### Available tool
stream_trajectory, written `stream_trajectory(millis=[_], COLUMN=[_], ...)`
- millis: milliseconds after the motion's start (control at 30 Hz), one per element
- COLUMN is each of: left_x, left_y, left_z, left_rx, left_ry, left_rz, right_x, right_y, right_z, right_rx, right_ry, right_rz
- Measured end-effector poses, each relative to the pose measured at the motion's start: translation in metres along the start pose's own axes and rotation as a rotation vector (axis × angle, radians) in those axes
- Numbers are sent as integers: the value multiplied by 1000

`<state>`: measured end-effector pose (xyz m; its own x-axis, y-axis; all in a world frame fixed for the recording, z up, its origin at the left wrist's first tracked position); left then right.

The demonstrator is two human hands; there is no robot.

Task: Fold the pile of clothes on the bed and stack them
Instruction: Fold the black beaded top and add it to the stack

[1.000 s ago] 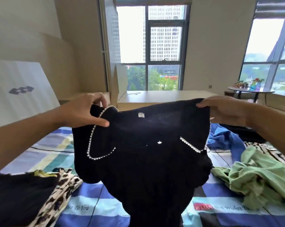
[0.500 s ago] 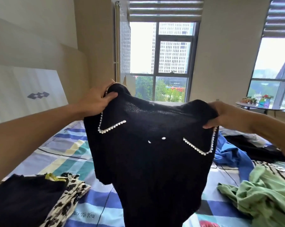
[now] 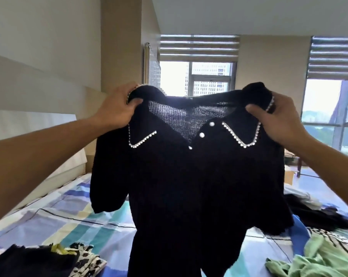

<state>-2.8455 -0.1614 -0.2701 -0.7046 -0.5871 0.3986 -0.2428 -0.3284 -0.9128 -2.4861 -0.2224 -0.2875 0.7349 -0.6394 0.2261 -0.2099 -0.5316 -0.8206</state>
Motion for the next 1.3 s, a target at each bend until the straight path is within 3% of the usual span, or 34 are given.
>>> stream_trajectory(millis=[300, 467, 633, 867, 933, 1133, 1300], left_x=[80, 102, 63, -90, -129, -222, -267], left_y=[-27, -49, -42, 101, 143, 224, 211], left_z=[49, 53, 36, -55, -75, -128, -173], left_rx=[-144, -153, -207, -100, -83, -8, 21], left_ry=[-23, -152, -137, -198, -188, -191, -322], left_rz=[348, 397, 185, -351, -484, -677, -645], right_x=[61, 74, 37, -109, -134, -200, -233], right_y=[-13, -18, -11, 84, 116, 159, 135], right_z=[-73, -89, -48, 119, 157, 268, 311], right_rx=[136, 117, -14, -477, -527, -603, -560], right_ry=[-45, -125, -78, 231, 291, 353, 423], right_rz=[263, 307, 115, -566, -685, -822, -693])
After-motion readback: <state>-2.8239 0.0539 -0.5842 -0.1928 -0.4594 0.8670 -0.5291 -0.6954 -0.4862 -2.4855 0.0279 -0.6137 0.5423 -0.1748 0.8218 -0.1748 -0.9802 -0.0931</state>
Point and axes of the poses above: each hand's wrist, its own y-axis away from the middle knuckle, its own x-axis out of the back of the hand, z = x × y, the point moved 10 cm from there along -y, towards the middle knuckle, and after that the axes turned 7 degrees about -x, right-handed, at the moved point
